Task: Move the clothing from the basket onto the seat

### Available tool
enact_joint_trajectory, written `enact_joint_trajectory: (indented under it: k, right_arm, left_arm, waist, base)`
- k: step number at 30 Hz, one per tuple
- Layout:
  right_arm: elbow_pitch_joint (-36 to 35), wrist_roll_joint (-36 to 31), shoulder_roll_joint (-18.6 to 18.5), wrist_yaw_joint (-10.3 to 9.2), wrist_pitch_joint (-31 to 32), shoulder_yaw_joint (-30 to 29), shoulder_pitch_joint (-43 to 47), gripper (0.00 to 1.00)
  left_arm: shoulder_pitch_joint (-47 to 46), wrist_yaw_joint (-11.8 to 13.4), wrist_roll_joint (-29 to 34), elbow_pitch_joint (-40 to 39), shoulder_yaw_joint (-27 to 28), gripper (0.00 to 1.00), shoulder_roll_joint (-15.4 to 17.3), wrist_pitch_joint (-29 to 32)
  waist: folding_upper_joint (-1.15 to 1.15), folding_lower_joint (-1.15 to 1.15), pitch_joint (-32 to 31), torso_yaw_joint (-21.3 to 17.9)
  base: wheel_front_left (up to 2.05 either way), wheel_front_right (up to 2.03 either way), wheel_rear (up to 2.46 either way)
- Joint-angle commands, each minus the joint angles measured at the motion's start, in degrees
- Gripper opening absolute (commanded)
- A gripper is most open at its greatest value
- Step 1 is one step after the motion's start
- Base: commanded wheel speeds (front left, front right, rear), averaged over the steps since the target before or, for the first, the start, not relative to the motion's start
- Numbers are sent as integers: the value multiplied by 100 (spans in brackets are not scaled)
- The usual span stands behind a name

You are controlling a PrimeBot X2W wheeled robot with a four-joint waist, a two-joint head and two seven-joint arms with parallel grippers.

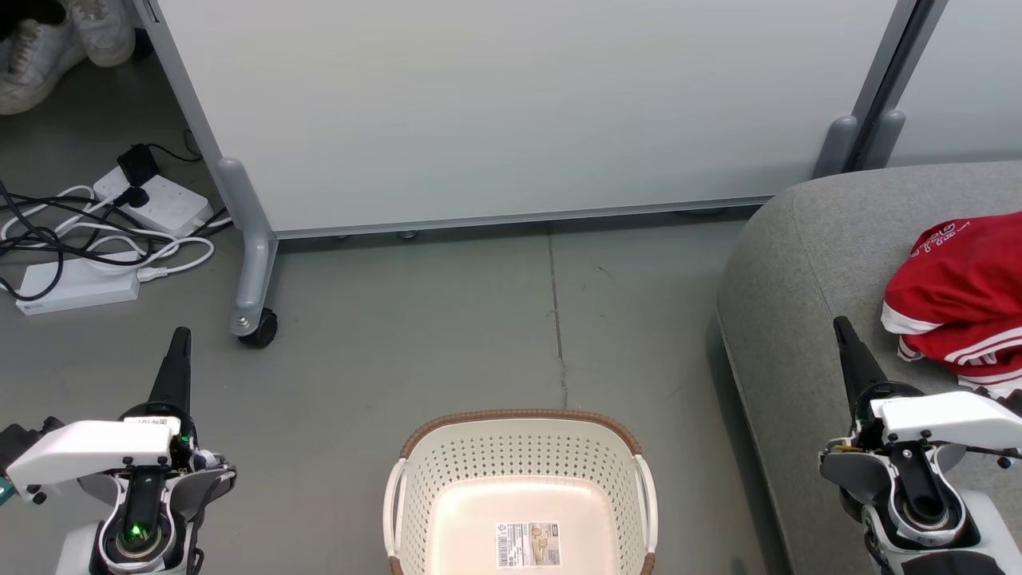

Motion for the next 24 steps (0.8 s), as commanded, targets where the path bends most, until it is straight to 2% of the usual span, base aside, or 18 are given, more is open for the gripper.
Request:
enact_joint_trajectory:
  k: [1, 24]
  right_arm:
    - [26, 143, -50, 11, 26, -15, -121, 0]
    - [346, 1041, -55, 12, 71, -18, -373, 0]
  left_arm:
    - [-180, -68, -103, 18, 71, 0, 10, 47]
    - [-413, -247, -827, 260, 357, 0, -159, 315]
  waist:
    - [0, 0, 4, 1]
    - [0, 0, 51, 8]
  base:
    - [0, 0, 0]
    - [0, 0, 0]
